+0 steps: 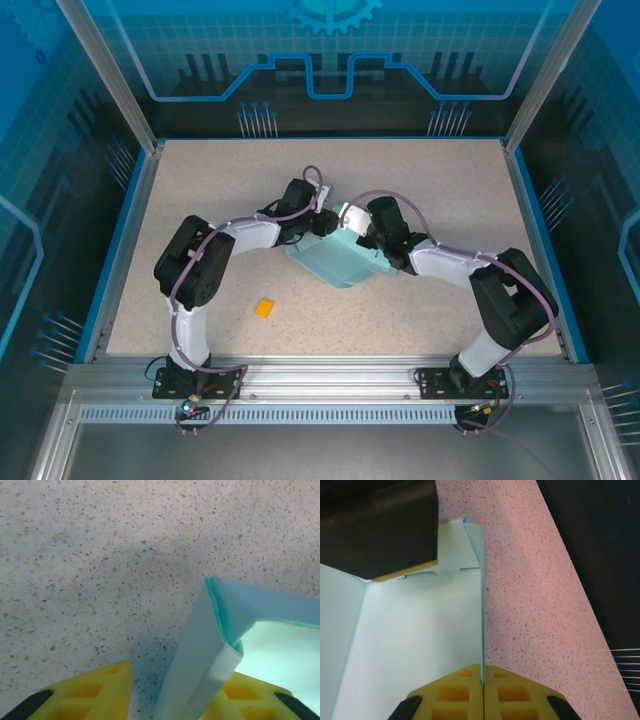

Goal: Fold the paper box

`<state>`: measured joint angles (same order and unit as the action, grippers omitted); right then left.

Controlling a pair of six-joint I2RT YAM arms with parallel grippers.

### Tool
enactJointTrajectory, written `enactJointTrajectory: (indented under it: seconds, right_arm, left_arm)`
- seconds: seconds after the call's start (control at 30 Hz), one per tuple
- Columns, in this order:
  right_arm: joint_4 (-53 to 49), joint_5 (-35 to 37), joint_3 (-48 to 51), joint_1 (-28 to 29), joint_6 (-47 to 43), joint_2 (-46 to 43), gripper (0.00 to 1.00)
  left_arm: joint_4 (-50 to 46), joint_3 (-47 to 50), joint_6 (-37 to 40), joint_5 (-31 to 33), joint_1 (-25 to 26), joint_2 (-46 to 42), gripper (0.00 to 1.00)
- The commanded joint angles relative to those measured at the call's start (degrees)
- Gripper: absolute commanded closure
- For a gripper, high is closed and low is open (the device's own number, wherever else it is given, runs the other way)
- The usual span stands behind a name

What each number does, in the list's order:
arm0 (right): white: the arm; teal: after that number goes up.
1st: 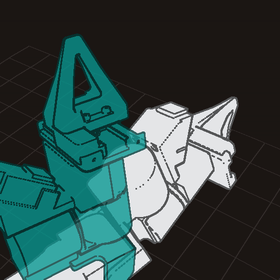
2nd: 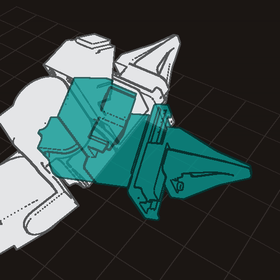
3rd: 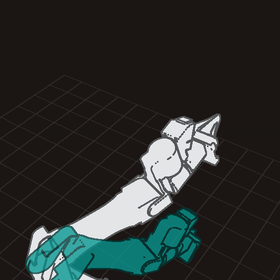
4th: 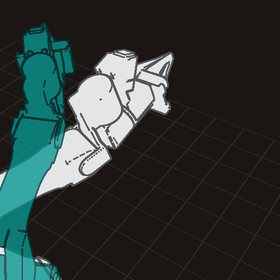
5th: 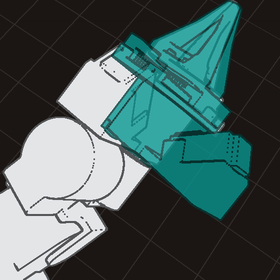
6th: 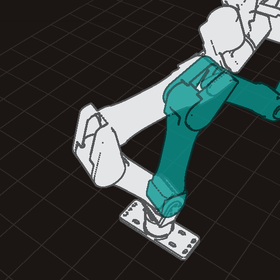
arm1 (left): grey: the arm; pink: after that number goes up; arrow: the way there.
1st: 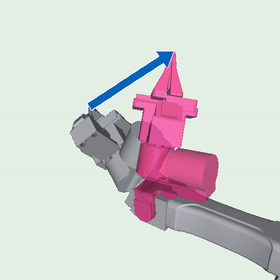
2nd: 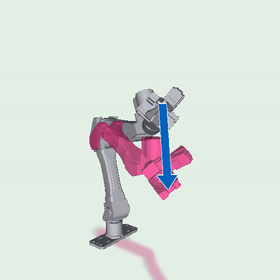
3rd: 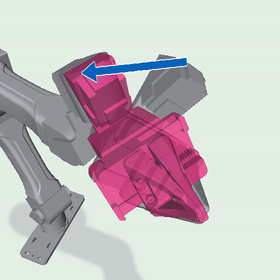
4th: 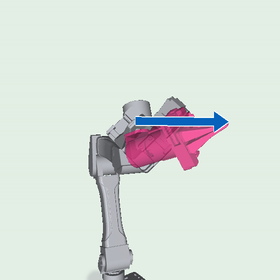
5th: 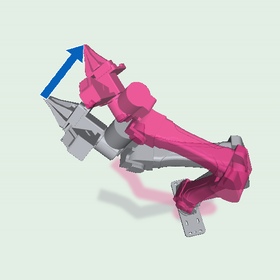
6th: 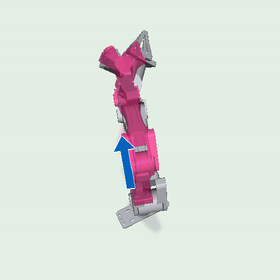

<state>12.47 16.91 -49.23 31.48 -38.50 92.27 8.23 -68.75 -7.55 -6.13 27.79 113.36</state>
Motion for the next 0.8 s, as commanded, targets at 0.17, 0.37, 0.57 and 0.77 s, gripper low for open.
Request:
enactJointTrajectory:
  seconds: [0.17,0.37,0.57,0.77]
  right_arm:
    - [-2.19,-0.03,-0.07,0.07,0.6,-0.16,1.0]
    - [-2.1,0.06,-0.14,0.04,0.75,-0.26,1.0]
    - [-2.21,0.24,-0.38,0.15,1.05,-0.42,0.97]
    - [-2.45,0.02,-0.43,0.14,1.93,-1.44,0.88]
  left_arm:
    - [1.34,-0.92,0.96,-1.25,-0.51,0.77,0.76]
    - [2.31,-0.06,2.4,-0.67,-0.22,-0.32,0.85]
    - [1.66,0.07,3.9,0.98,0.64,-1.29,0.92]
    - [1.79,0.77,4.93,2.75,1.3,-2.49,0.97]
